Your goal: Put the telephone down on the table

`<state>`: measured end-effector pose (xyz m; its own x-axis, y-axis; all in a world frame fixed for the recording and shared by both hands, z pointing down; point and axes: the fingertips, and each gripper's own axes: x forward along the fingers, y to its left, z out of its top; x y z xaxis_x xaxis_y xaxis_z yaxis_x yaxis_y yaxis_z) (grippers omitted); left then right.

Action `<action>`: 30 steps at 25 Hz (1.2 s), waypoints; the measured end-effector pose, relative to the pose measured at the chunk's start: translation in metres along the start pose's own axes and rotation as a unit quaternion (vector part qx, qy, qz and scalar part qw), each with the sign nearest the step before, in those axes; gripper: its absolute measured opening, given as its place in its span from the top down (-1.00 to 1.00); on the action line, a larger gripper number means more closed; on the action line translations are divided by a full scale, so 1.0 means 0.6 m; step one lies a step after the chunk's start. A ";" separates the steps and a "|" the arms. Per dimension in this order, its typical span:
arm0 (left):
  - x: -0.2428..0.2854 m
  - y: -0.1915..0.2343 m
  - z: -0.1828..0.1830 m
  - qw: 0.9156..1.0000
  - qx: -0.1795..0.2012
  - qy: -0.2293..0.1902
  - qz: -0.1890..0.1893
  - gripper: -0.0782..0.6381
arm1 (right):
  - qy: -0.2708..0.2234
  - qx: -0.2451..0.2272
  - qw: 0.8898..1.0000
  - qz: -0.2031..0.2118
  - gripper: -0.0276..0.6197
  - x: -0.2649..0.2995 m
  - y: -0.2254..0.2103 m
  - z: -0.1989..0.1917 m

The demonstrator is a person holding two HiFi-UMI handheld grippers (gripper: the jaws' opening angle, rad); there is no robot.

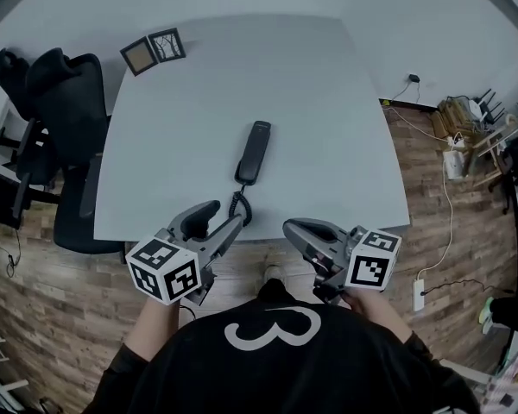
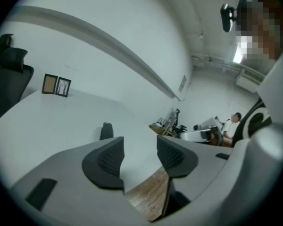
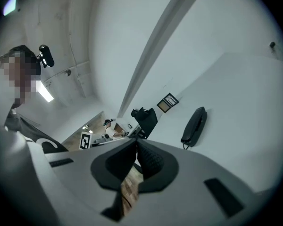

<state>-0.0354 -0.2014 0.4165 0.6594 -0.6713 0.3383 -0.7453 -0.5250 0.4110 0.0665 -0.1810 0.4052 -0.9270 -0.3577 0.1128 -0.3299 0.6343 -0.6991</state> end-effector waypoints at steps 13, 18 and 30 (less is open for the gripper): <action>-0.165 -0.152 -0.054 0.993 -0.021 -0.013 -0.115 0.75 | -0.007 -0.043 0.999 0.015 0.89 -0.008 0.165 -0.100; -0.199 -0.173 -0.079 0.990 -0.032 -0.017 -0.133 0.75 | -0.011 -0.037 0.999 0.012 0.89 -0.015 0.195 -0.145; -0.247 -0.216 -0.098 0.989 -0.026 -0.027 -0.146 0.75 | -0.012 -0.060 0.998 0.017 0.89 -0.026 0.249 -0.182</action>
<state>-0.0307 -0.0030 0.3629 0.8382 -0.5231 0.1543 -0.5174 -0.6733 0.5281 0.0120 -0.0058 0.3759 -0.9343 -0.3490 0.0722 -0.3177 0.7238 -0.6126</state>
